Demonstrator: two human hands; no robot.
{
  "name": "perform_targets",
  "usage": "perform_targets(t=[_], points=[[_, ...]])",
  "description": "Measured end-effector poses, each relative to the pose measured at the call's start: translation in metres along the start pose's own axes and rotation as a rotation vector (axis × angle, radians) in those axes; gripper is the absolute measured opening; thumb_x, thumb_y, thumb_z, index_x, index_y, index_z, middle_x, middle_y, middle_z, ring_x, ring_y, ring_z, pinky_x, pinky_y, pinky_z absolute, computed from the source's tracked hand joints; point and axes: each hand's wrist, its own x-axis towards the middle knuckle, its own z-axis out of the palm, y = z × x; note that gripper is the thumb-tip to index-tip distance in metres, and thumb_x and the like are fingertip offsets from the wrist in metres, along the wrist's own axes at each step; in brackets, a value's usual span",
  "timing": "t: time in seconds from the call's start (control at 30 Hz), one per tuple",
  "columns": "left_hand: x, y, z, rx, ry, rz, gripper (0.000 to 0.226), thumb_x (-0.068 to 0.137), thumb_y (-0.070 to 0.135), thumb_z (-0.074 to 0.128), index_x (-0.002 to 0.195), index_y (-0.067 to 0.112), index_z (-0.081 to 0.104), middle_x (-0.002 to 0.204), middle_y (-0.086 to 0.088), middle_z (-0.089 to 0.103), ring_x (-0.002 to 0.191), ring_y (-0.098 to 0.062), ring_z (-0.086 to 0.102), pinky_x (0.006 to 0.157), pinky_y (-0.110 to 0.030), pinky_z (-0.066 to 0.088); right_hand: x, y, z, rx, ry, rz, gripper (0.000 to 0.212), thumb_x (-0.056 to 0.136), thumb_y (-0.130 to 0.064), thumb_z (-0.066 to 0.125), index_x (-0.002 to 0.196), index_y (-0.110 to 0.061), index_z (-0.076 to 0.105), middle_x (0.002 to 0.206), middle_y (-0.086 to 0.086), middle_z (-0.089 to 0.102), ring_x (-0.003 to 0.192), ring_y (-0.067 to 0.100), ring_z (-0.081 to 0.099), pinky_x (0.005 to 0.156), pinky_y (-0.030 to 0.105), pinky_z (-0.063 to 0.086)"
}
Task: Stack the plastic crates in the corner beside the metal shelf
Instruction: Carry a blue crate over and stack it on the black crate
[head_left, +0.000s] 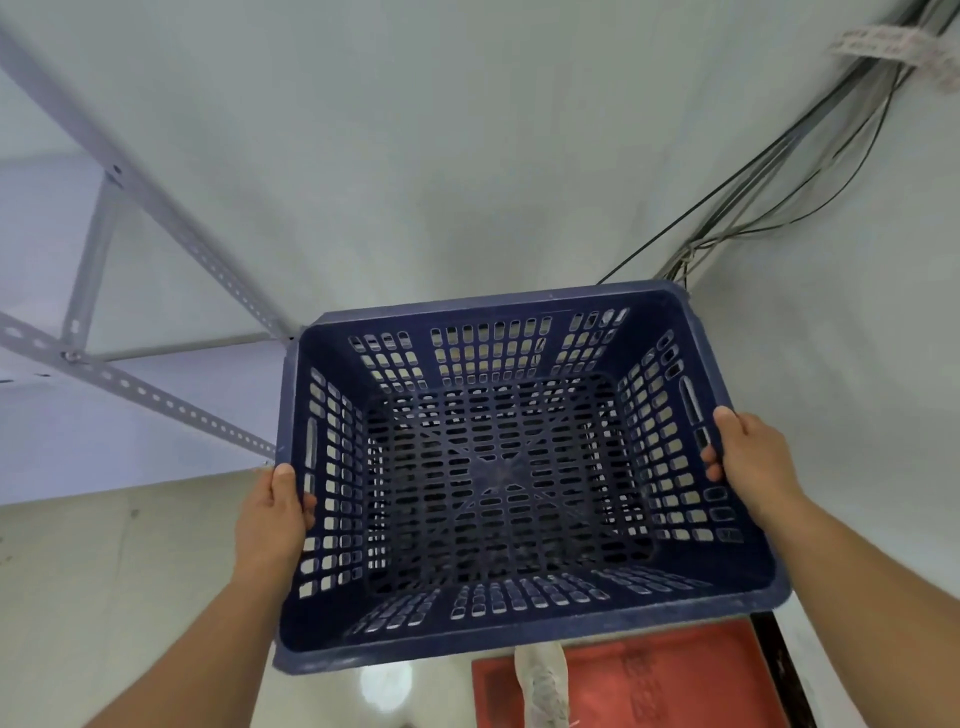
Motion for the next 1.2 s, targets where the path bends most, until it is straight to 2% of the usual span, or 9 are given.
perform_targets(t=[0.37,0.7,0.77,0.8,0.87,0.93,1.03,1.1,1.2], points=[[0.006,-0.003,-0.009,0.017,0.084,-0.007,0.039,0.103,0.033,0.029,0.094,0.004,0.054,0.075,-0.01,0.055,0.068,-0.025,0.049,0.06,-0.033,0.039,-0.001,-0.007,0.017,0.023,-0.04,-0.016,0.035,0.101,-0.032,0.033,0.098,-0.006,0.056,0.07,0.007,0.058,0.055,0.022,0.051,0.053,0.03,0.038],[0.006,-0.005,-0.006,0.097,0.099,0.023,0.044,0.104,0.032,0.026,0.099,0.0,0.054,0.076,-0.01,0.056,0.065,-0.023,0.05,0.064,-0.036,0.036,0.0,-0.003,0.018,-0.078,-0.041,-0.043,0.04,0.102,-0.035,0.027,0.1,-0.005,0.054,0.075,0.009,0.06,0.063,0.023,0.055,0.057,0.031,0.038],[0.005,-0.002,-0.011,0.107,0.049,0.017,0.045,0.104,0.033,0.025,0.105,0.0,0.055,0.085,-0.015,0.06,0.076,-0.032,0.057,0.07,-0.041,0.044,-0.001,-0.006,0.015,-0.123,-0.064,-0.052,0.043,0.102,-0.036,0.026,0.103,-0.003,0.054,0.085,0.014,0.063,0.071,0.027,0.056,0.064,0.034,0.04],[0.004,-0.001,-0.015,0.12,0.017,0.015,0.045,0.104,0.033,0.025,0.112,0.001,0.055,0.097,-0.019,0.062,0.089,-0.038,0.059,0.08,-0.046,0.047,-0.003,-0.006,0.012,-0.159,-0.074,-0.062,0.044,0.102,-0.036,0.026,0.105,-0.002,0.054,0.093,0.016,0.063,0.076,0.029,0.056,0.069,0.036,0.04],[0.0,0.0,-0.023,0.151,-0.016,0.017,0.046,0.104,0.031,0.028,0.136,0.005,0.047,0.131,-0.023,0.056,0.121,-0.04,0.051,0.101,-0.05,0.038,-0.012,-0.002,0.005,-0.243,-0.083,-0.081,0.043,0.101,-0.038,0.031,0.115,-0.003,0.052,0.103,0.016,0.061,0.085,0.029,0.053,0.073,0.036,0.039],[-0.01,-0.01,-0.031,0.186,-0.025,-0.006,0.054,0.102,0.034,0.032,0.151,0.008,0.028,0.147,-0.022,0.044,0.133,-0.04,0.042,0.109,-0.05,0.031,-0.025,0.014,-0.002,-0.299,-0.072,-0.056,0.045,0.098,-0.042,0.039,0.123,-0.006,0.048,0.109,0.015,0.06,0.089,0.03,0.055,0.074,0.036,0.041],[-0.036,-0.035,-0.036,0.244,-0.079,-0.105,0.054,0.099,0.032,0.042,0.146,0.009,0.03,0.137,-0.022,0.051,0.121,-0.042,0.051,0.1,-0.048,0.041,-0.046,0.036,-0.004,-0.331,-0.125,0.022,0.038,0.096,-0.033,0.048,0.121,-0.006,0.046,0.115,0.021,0.061,0.099,0.038,0.058,0.08,0.042,0.047],[-0.05,-0.043,-0.036,0.257,-0.11,-0.177,0.044,0.097,0.016,0.047,0.139,0.01,0.035,0.127,-0.021,0.056,0.105,-0.039,0.054,0.088,-0.043,0.042,-0.052,0.038,-0.003,-0.328,-0.111,0.037,0.031,0.096,-0.025,0.048,0.118,-0.002,0.047,0.116,0.025,0.06,0.101,0.041,0.057,0.085,0.047,0.048],[-0.053,-0.046,-0.036,0.265,-0.095,-0.223,0.045,0.094,0.004,0.044,0.137,0.01,0.035,0.125,-0.022,0.056,0.094,-0.034,0.049,0.084,-0.043,0.041,-0.055,0.035,-0.001,-0.338,-0.077,0.018,0.031,0.096,-0.022,0.047,0.117,0.0,0.047,0.116,0.027,0.059,0.102,0.042,0.057,0.086,0.049,0.048]])
